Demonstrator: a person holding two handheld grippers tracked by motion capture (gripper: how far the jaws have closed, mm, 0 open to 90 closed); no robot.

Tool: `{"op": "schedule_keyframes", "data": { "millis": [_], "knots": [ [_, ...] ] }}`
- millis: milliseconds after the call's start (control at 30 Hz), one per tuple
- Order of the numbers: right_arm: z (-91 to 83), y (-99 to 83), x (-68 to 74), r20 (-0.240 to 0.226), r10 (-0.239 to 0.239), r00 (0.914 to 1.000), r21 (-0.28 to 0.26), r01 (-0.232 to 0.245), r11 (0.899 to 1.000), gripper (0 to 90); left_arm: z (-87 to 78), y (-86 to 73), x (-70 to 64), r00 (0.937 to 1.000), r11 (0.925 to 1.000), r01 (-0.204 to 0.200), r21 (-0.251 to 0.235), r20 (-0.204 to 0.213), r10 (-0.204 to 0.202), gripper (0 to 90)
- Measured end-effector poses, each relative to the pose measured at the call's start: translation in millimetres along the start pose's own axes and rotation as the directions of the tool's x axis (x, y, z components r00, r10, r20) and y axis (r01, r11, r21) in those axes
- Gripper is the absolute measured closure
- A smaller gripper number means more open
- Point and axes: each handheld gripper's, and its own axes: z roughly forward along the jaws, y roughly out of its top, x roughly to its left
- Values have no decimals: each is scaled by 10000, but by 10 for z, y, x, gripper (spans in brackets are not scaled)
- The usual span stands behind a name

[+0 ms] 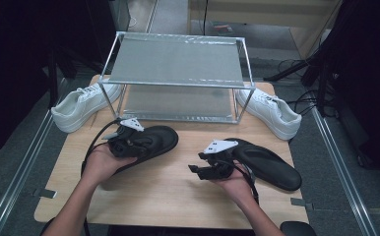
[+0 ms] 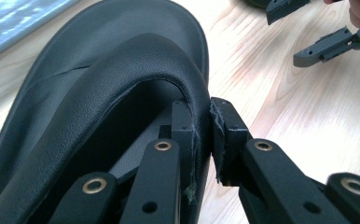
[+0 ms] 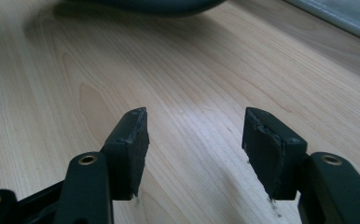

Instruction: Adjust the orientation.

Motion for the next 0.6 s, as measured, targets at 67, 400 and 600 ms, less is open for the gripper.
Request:
{"op": "schedule_keyframes", "data": {
  "millis": [67,400,600],
  "knots": [
    [-20,-9,-14,46,60,10000,-39,-60,10000,420,54,66,-36,10000,9999,-48,151,72,47,815],
    [-102,-42,-40,249,234,9994,-236,-228,9995,423,379,233,-230,9992,9989,-267,381,314,255,817],
    [-126,-62,-66,381,336,9987,-318,-324,9990,426,621,230,-285,9990,9989,-283,368,369,269,812]
  ]
}}
